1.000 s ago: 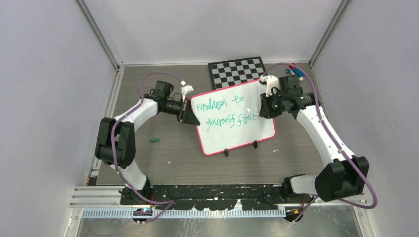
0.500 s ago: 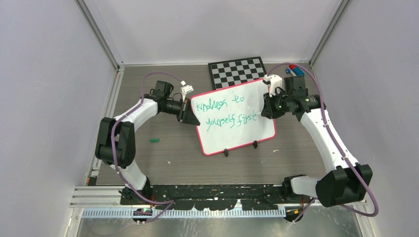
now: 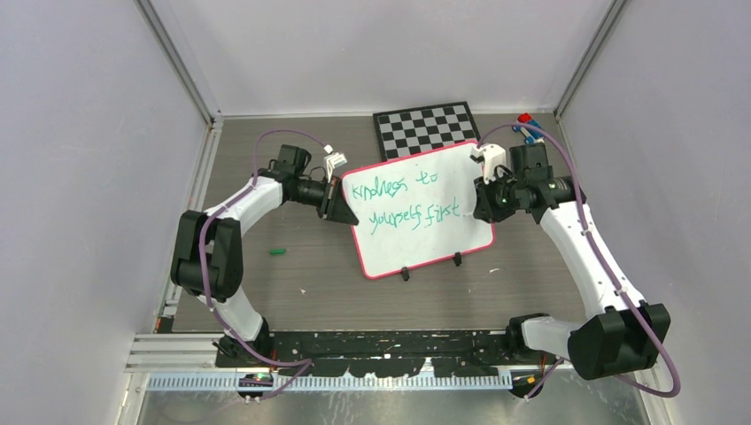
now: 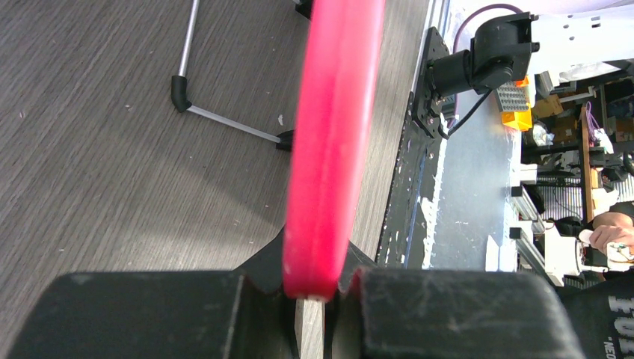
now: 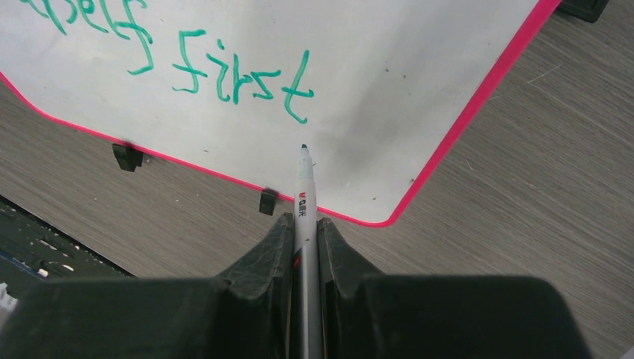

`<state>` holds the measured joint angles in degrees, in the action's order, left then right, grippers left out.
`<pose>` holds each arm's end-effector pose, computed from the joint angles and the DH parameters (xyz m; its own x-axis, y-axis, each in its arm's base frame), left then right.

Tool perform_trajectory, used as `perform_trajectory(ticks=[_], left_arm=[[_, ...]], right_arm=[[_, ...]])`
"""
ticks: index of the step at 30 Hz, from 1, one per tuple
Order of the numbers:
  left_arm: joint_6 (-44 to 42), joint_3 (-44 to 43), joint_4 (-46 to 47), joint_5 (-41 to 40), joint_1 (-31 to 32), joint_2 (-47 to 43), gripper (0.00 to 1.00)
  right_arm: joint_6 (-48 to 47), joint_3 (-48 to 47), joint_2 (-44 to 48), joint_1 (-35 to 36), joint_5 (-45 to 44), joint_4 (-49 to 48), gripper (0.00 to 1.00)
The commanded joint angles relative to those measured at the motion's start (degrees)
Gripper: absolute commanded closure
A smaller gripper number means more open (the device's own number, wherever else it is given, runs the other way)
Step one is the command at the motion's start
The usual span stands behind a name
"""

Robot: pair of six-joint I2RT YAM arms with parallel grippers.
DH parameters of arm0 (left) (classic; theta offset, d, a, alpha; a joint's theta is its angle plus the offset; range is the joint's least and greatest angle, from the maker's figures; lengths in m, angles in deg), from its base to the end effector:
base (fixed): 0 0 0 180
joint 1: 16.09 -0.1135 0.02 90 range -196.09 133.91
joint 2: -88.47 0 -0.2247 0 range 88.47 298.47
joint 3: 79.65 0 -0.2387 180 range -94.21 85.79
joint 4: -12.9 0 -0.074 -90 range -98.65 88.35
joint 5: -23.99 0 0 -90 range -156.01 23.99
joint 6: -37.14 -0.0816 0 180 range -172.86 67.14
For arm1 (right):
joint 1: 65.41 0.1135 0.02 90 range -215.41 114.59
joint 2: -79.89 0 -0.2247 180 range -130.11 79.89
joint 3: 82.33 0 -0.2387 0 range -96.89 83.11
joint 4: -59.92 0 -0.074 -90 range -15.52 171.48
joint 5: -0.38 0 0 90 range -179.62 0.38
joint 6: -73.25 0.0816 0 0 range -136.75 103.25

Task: Write a sentence on the whiteboard

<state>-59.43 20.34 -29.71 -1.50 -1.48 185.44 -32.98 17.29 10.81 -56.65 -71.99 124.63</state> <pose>0.3016 -0.1547 0.1728 -0.7659 0.2505 -0.5922 0.6428 0.2743 -0.7153 0.2575 0.0647 0.2483 -0.6715 -0.3730 -0.6403 -0.5325 0.8438 0.0669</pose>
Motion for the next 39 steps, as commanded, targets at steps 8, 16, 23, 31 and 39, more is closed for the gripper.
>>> perform_trajectory(ticks=[8, 16, 23, 31, 39], left_arm=[[-0.2, -0.8, 1.4, -2.5, 0.2, 1.1, 1.00], [-0.5, -1.0, 1.3, -2.9, 0.2, 1.5, 1.00], [-0.5, -1.3, 1.2, -3.2, 0.2, 1.1, 1.00], [0.6, -2.7, 0.6, -4.7, 0.3, 0.1, 0.66], [0.8, -7.8, -4.1, -6.3, -2.2, -4.5, 0.41]], right_arm=[[0.6, 1.3, -2.8, -0.3, -2.9, -6.5, 1.00], [0.1, 2.3, -3.8, -0.3, -4.1, -7.0, 1.00], [0.1, 0.4, -3.5, -0.3, -2.8, -4.7, 1.00], [0.9, -5.3, -1.4, -0.2, 3.4, 0.6, 1.00], [3.3, -9.1, 0.1, -0.2, 8.4, 2.0, 1.00]])
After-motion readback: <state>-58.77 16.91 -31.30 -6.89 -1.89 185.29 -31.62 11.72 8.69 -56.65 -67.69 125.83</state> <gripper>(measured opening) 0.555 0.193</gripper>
